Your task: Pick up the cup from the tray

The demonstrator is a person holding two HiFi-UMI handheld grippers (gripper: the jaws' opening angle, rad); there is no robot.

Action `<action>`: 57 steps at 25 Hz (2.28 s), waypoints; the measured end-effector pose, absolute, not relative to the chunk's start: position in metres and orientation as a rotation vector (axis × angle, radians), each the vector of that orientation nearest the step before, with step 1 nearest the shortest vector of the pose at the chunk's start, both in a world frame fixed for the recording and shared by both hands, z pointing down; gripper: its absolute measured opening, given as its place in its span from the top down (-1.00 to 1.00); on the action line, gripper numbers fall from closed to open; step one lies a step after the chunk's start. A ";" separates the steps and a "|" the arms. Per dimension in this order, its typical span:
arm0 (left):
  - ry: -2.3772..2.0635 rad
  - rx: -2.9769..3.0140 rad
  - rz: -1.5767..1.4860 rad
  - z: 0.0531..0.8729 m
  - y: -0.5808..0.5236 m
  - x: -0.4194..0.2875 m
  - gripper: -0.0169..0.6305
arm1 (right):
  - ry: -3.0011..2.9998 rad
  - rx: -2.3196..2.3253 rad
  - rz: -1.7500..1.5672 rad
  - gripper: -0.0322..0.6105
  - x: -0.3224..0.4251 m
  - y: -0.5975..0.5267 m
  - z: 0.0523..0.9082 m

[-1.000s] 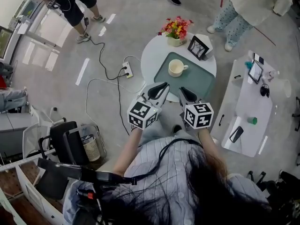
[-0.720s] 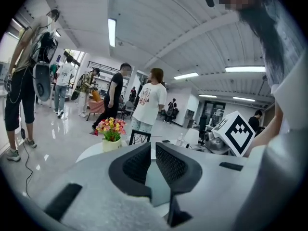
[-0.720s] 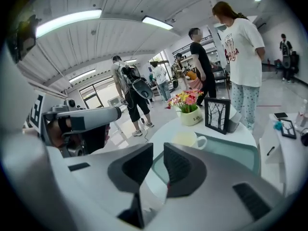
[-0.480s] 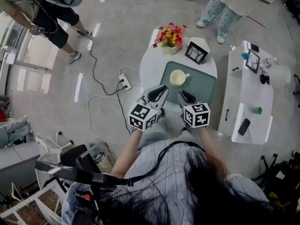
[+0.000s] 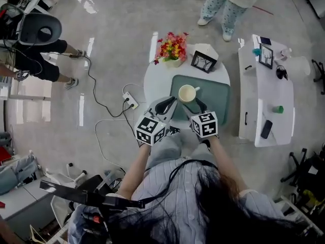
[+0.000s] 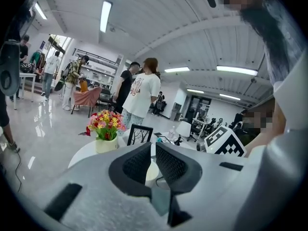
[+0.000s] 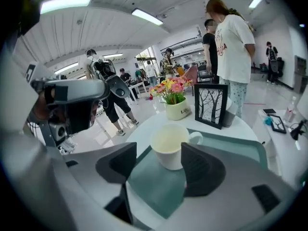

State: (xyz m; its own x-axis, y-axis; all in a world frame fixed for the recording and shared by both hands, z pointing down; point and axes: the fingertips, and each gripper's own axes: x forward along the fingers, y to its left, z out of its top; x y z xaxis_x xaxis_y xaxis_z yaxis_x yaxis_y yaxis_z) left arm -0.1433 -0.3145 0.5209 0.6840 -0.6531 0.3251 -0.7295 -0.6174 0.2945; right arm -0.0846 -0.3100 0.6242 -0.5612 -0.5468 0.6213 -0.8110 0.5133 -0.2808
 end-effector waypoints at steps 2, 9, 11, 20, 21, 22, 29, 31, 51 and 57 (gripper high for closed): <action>-1.055 2.499 0.282 0.525 -0.317 -0.142 0.89 | -2.269 1.115 0.761 0.04 -0.085 -0.311 0.637; -1.010 2.478 0.308 0.540 -0.326 -0.144 0.89 | -2.180 1.209 0.729 -0.14 -0.080 -0.324 0.676; -0.996 2.474 0.320 0.543 -0.326 -0.145 0.90 | -2.169 1.217 0.708 -0.18 -0.083 -0.328 0.684; -0.961 2.456 0.355 0.554 -0.330 -0.148 0.89 | -2.184 1.252 0.611 -0.24 -0.091 -0.344 0.695; -0.954 2.456 0.358 0.554 -0.330 -0.147 0.89 | -2.194 1.257 0.612 -0.25 -0.092 -0.345 0.695; -0.945 2.457 0.362 0.555 -0.329 -0.147 0.89 | -2.206 1.262 0.615 -0.26 -0.094 -0.346 0.694; -0.885 2.442 0.404 0.571 -0.321 -0.146 0.90 | -2.262 1.245 0.556 -0.37 -0.103 -0.355 0.689; -0.876 2.434 0.414 0.575 -0.318 -0.147 0.89 | -2.253 1.235 0.499 -0.38 -0.106 -0.359 0.685; -0.917 2.414 0.439 0.576 -0.302 -0.171 0.90 | -2.225 1.160 0.437 -0.38 -0.119 -0.361 0.691; -0.931 2.402 0.434 0.578 -0.295 -0.177 0.90 | -2.286 1.229 0.493 -0.38 -0.119 -0.355 0.670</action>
